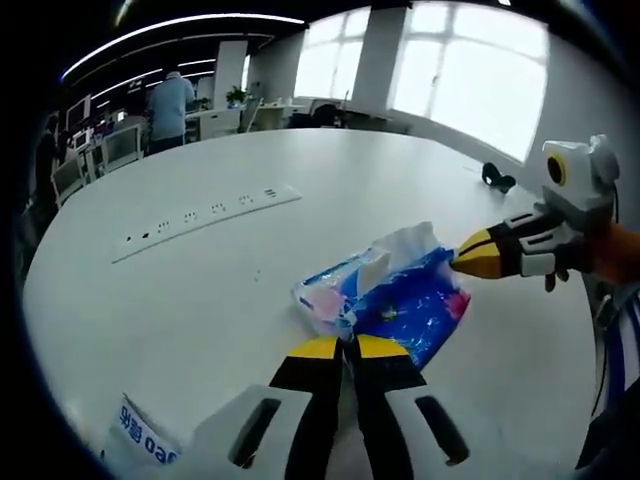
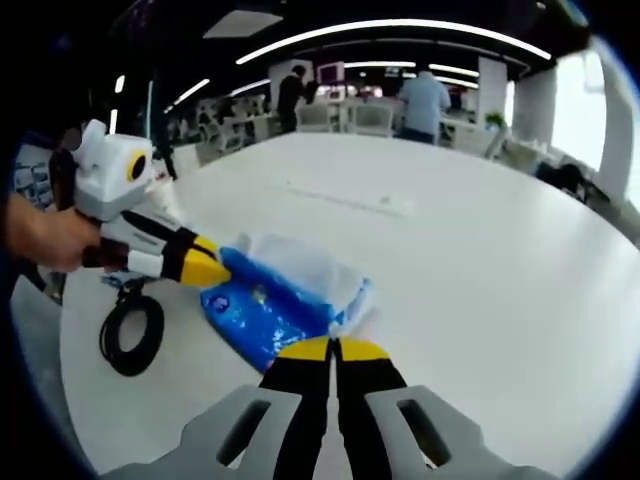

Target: Arrange the tabletop items into an orderly group along one side of the table until the central work area is clear of visible clutter.

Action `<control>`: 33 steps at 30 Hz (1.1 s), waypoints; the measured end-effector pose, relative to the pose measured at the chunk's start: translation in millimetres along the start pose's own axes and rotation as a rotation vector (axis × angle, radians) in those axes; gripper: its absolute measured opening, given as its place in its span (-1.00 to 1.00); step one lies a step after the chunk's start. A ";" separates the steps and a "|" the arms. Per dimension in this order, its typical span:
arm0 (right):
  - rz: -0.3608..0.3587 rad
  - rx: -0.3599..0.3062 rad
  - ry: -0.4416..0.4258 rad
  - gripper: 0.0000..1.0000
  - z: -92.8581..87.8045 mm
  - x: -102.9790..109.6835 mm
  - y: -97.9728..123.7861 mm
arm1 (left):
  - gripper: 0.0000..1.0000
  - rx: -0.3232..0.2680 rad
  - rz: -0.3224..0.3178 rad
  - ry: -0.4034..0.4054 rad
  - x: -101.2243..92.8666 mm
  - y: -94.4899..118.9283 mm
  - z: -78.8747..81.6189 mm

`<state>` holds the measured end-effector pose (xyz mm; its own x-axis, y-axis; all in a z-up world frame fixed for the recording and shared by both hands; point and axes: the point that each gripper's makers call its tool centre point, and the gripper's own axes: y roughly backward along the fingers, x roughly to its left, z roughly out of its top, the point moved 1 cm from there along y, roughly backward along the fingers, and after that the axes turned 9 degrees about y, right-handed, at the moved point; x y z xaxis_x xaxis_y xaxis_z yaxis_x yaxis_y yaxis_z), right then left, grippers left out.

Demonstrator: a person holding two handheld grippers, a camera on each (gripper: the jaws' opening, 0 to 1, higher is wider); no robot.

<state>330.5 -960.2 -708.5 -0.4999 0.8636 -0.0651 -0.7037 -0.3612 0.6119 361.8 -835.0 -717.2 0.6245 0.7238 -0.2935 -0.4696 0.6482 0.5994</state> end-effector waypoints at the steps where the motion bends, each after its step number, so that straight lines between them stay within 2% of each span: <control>1: 0.000 0.001 0.000 -1.00 -0.2 -0.1 -0.6 | -0.94 0.002 0.001 -0.002 0.6 -0.7 -0.2; 29: -0.020 -0.016 -0.006 -1.00 4.1 -12.6 -11.8 | -0.88 0.017 0.019 0.013 7.0 -10.2 2.5; 33: -0.030 -0.016 -0.005 -1.00 4.6 -14.4 -10.8 | -0.73 0.018 0.014 0.028 6.3 -10.8 2.6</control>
<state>347.7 -967.1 -710.5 -0.4761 0.8759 -0.0787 -0.7264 -0.3412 0.5967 372.4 -838.1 -723.6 0.6002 0.7393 -0.3054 -0.4668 0.6338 0.6168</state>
